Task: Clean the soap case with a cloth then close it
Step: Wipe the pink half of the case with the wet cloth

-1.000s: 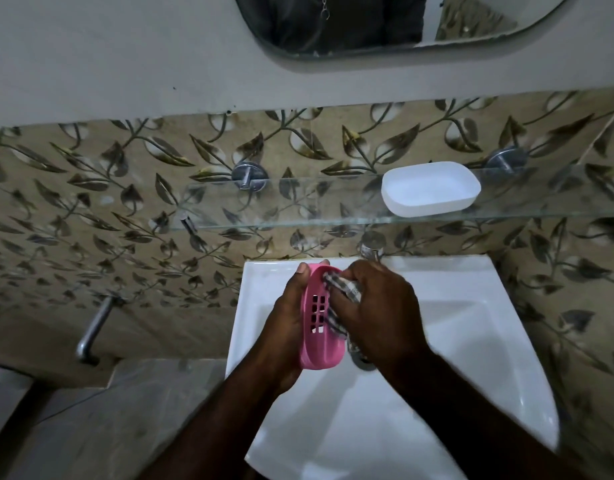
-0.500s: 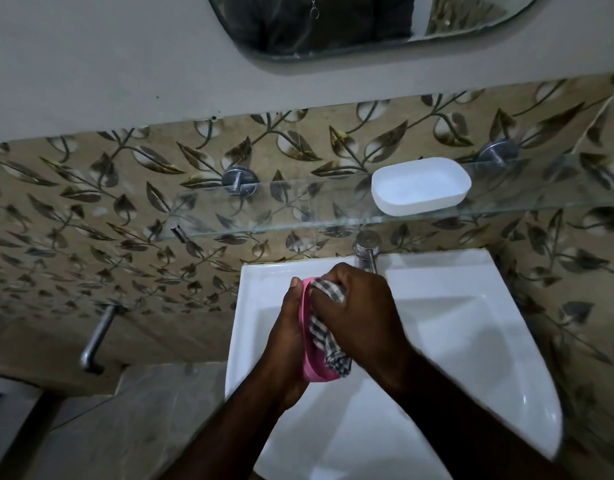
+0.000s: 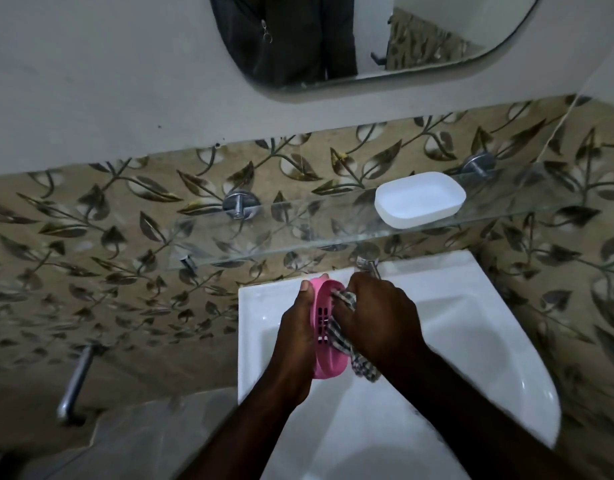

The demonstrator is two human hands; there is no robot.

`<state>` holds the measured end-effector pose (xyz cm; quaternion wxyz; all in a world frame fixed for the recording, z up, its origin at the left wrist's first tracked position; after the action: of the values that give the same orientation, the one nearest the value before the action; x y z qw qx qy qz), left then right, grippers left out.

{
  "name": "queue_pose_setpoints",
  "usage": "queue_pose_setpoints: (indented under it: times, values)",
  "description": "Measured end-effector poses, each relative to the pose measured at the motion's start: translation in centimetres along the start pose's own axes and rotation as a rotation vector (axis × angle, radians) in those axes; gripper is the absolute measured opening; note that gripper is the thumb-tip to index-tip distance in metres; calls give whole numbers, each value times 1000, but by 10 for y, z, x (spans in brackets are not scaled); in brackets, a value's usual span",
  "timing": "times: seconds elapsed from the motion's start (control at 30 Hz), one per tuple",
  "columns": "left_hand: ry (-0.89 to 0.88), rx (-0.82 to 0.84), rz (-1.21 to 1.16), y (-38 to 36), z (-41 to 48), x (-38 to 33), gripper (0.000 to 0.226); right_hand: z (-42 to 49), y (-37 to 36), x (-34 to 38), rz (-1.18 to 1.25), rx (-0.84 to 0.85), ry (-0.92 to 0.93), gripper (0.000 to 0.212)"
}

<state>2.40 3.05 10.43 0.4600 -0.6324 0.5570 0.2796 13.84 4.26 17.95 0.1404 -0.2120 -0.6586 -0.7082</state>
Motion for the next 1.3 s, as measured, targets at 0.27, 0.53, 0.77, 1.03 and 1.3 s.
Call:
queue_pose_setpoints:
  times: [0.27,0.53,0.77,1.03,1.3]
  values:
    - [21,-41,-46,34,9,-5,89,-32,-47,7,997,323,-183,24]
    - [-166,59,178,26,-8,-13,72,-38,-33,9,1189,89,-297,24]
    - [-134,30,300,46,-11,-14,76,-56,-39,16,1189,210,-265,34]
    - [-91,183,205,21,-25,-10,58,-48,-30,15,1197,229,-194,33]
    - [-85,200,136,26,-25,-5,47,-48,-28,3,1248,229,-201,30]
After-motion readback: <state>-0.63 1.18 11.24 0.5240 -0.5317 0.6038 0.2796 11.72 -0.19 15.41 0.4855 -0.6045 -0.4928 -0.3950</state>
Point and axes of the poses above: each hand's wrist, its own z-axis towards the middle knuckle, its own y-axis out of the back of the hand, x = y × z, the point moved 10 cm from there along z, towards the middle knuckle, and after that the axes turned 2 degrees about z, right-handed, at the moved point
